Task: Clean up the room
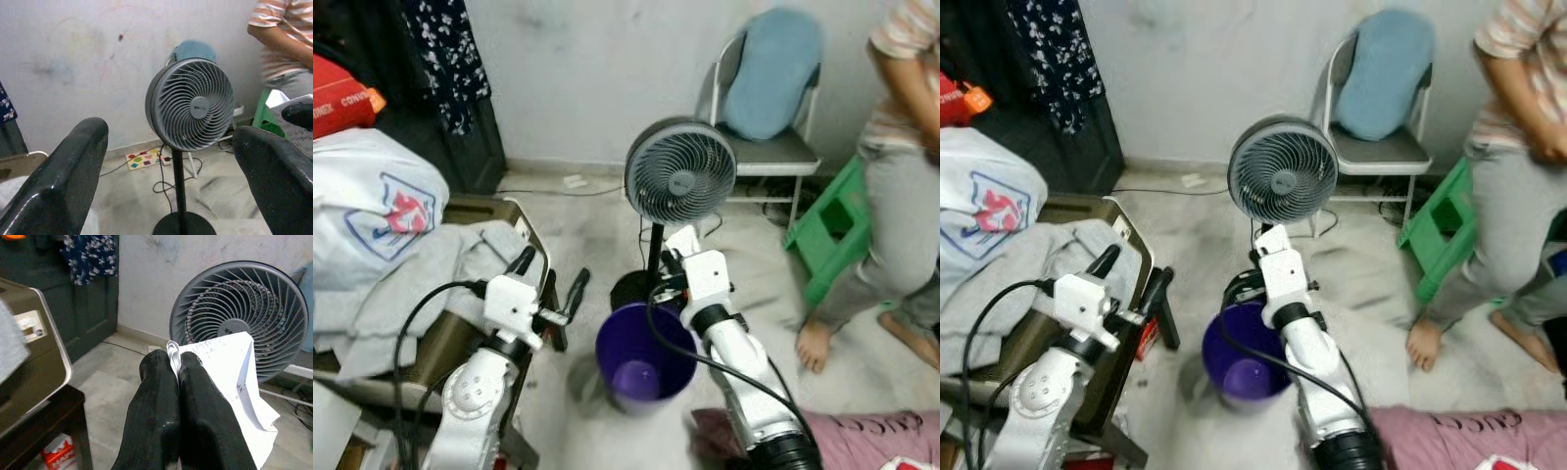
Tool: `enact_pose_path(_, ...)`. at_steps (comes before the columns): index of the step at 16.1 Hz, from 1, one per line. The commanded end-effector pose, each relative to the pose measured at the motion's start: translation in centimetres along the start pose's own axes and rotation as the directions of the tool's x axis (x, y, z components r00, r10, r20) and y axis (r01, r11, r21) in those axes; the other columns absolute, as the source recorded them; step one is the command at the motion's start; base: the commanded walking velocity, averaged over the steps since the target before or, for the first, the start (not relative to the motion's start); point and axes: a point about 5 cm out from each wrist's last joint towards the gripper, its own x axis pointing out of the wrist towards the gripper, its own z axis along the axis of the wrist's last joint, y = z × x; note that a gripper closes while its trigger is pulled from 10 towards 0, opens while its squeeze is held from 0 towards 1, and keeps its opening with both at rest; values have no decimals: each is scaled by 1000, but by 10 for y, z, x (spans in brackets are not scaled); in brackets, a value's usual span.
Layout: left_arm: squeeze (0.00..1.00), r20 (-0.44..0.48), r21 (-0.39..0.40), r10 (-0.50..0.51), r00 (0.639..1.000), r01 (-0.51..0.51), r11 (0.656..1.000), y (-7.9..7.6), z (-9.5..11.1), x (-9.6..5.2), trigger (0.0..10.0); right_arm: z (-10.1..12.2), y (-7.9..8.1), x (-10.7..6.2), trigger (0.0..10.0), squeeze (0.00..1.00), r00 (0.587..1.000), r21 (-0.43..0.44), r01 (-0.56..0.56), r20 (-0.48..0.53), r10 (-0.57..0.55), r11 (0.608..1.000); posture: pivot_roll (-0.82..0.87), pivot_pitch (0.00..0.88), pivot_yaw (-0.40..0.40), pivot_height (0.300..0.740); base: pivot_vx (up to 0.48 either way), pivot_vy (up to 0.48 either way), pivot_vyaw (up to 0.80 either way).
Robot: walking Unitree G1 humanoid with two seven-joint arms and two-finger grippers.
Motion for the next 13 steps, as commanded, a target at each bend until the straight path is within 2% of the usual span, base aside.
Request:
enact_pose_path(1,0,-4,6,-4,1000,4,1000,3,1,-1,10000,0,3,2,10000,0,1000,9,-4,-9,4,1000,-22,67,-26,740,435,0,0)
enact_pose_path(9,0,-2,-6,-14,1000,14,1000,1,1,0,10000,-1,4,2,10000,0,1000,6,-6,-13,6,1000,-21,67,-23,740,416,0,0)
enact_pose_path(13,0,-4,-7,-1,1000,1,1000,2,1,0,10000,-2,5,2,10000,0,1000,3,-1,-15,1,1000,-20,68,-22,740,0,0,0)
